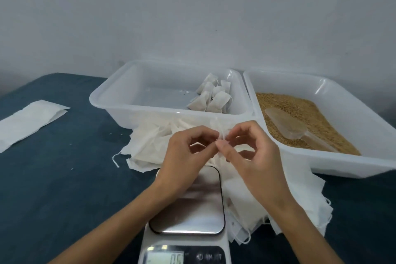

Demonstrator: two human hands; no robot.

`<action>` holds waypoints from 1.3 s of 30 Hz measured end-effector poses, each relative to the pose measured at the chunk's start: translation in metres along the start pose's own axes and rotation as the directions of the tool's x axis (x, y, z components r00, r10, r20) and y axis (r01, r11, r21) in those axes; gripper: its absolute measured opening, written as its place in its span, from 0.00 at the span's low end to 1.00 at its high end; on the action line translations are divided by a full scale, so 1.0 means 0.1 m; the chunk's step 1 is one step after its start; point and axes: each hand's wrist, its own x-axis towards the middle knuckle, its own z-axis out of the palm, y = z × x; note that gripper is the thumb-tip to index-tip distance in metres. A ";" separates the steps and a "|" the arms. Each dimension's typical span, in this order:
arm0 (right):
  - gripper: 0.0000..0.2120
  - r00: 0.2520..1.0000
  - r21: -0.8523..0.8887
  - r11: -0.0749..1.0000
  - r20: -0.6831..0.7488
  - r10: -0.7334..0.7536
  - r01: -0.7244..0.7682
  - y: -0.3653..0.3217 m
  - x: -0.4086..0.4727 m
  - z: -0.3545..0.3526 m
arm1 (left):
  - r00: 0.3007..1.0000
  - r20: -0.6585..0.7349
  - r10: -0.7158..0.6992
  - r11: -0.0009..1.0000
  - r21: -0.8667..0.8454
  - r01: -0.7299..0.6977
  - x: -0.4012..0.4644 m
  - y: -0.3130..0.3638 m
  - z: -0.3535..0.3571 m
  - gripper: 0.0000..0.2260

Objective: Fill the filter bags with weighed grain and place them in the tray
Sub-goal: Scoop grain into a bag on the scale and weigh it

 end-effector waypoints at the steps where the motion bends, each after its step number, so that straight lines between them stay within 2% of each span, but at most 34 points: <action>1: 0.10 1.000 -0.021 1.000 -0.008 0.000 -0.001 0.01 0.00 0.00 | 1.000 0.001 0.005 1.000 0.002 -0.005 -0.01 0.01 0.01 0.04; 4: 0.06 0.999 -0.046 0.999 -0.046 -0.018 0.016 0.05 0.00 0.01 | 1.000 -0.014 -0.015 0.999 -0.049 0.014 -0.01 0.02 0.03 0.04; 9: 0.11 0.990 -0.172 0.981 -0.095 -0.103 0.085 0.06 -0.01 -0.01 | 0.995 -0.081 -0.058 0.989 -0.140 0.046 0.01 0.04 0.01 0.05; 12: 0.11 0.990 -0.147 0.985 -0.095 -0.105 0.090 0.06 -0.01 0.00 | 0.996 -0.056 -0.073 0.979 -0.194 0.060 0.02 0.05 0.00 0.02; 14: 0.12 0.990 -0.053 0.995 -0.108 -0.087 0.081 0.05 0.00 -0.01 | 0.997 -0.038 -0.070 0.975 -0.212 0.060 0.01 0.06 0.00 0.02; 16: 0.15 0.992 0.145 0.989 -0.125 -0.018 0.036 0.03 0.03 -0.05 | 0.995 -0.085 -0.053 0.981 -0.191 0.036 0.02 0.06 -0.02 0.03; 17: 0.17 0.992 0.289 0.957 -0.116 0.042 -0.007 0.01 0.05 -0.07 | 0.990 -0.131 -0.051 0.987 -0.159 0.030 0.04 0.06 -0.03 0.04; 19: 0.16 0.989 0.562 0.820 -0.023 0.145 -0.108 0.00 0.09 -0.13 | 0.968 -0.219 -0.119 0.986 -0.137 0.090 0.07 0.04 -0.04 0.11; 21: 0.14 0.981 0.675 0.714 0.084 0.176 -0.186 0.01 0.11 -0.17 | 0.951 -0.154 -0.268 0.934 -0.283 0.218 0.11 0.04 -0.07 0.20; 23: 0.16 0.976 0.626 0.748 0.119 0.185 -0.218 0.02 0.12 -0.17 | 0.947 0.013 -0.322 0.860 -0.413 0.298 0.13 0.02 -0.11 0.19; 25: 0.15 0.982 0.428 0.884 0.054 0.181 -0.186 0.04 0.11 -0.15 | 0.955 0.070 -0.290 0.856 -0.428 0.291 0.11 0.01 -0.12 0.13; 27: 0.13 0.981 0.261 0.951 -0.054 0.187 -0.167 0.06 0.10 -0.13 | 0.961 0.017 -0.278 0.874 -0.410 0.260 0.09 -0.02 -0.11 0.10; 29: 0.12 0.972 0.225 0.960 -0.124 0.199 -0.167 0.07 0.11 -0.13 | 0.961 -0.050 -0.272 0.888 -0.398 0.230 0.09 -0.03 -0.11 0.09; 32: 0.17 0.977 0.161 0.976 -0.133 0.168 -0.146 0.08 0.10 -0.14 | 0.961 -0.117 -0.252 0.910 -0.365 0.194 0.10 -0.03 -0.12 0.08; 35: 0.11 0.984 0.030 0.996 -0.153 0.089 -0.086 0.08 0.09 -0.11 | 0.968 -0.134 -0.210 0.946 -0.280 0.167 0.09 -0.02 -0.08 0.07; 39: 0.06 0.979 0.027 0.999 -0.204 -0.020 0.026 0.11 0.06 -0.13 | 0.974 -0.122 -0.192 0.957 -0.245 0.158 0.06 -0.02 -0.04 0.07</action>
